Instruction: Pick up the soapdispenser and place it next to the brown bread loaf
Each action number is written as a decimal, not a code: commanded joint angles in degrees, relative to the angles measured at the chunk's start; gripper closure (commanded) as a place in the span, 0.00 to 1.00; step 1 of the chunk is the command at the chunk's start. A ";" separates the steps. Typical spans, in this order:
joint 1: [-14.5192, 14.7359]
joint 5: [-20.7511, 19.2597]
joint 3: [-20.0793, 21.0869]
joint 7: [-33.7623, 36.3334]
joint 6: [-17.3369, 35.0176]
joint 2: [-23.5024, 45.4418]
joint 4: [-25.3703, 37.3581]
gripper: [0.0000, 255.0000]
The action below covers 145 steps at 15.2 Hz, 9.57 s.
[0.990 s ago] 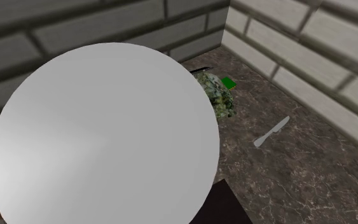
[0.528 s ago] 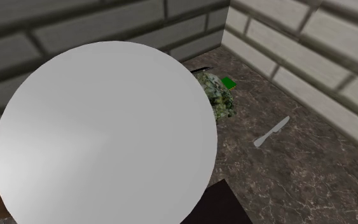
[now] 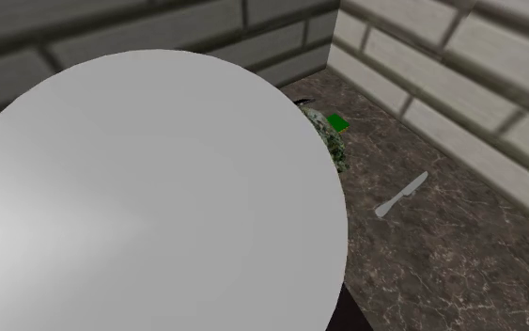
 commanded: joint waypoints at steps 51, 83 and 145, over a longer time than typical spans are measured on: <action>4.35 -6.56 8.07 24.24 -13.54 -14.63 -2.96 1.00; 4.53 -5.13 7.12 20.94 -36.29 -18.57 15.98 1.00; 4.10 -7.29 7.47 24.09 -12.47 -3.70 6.91 0.00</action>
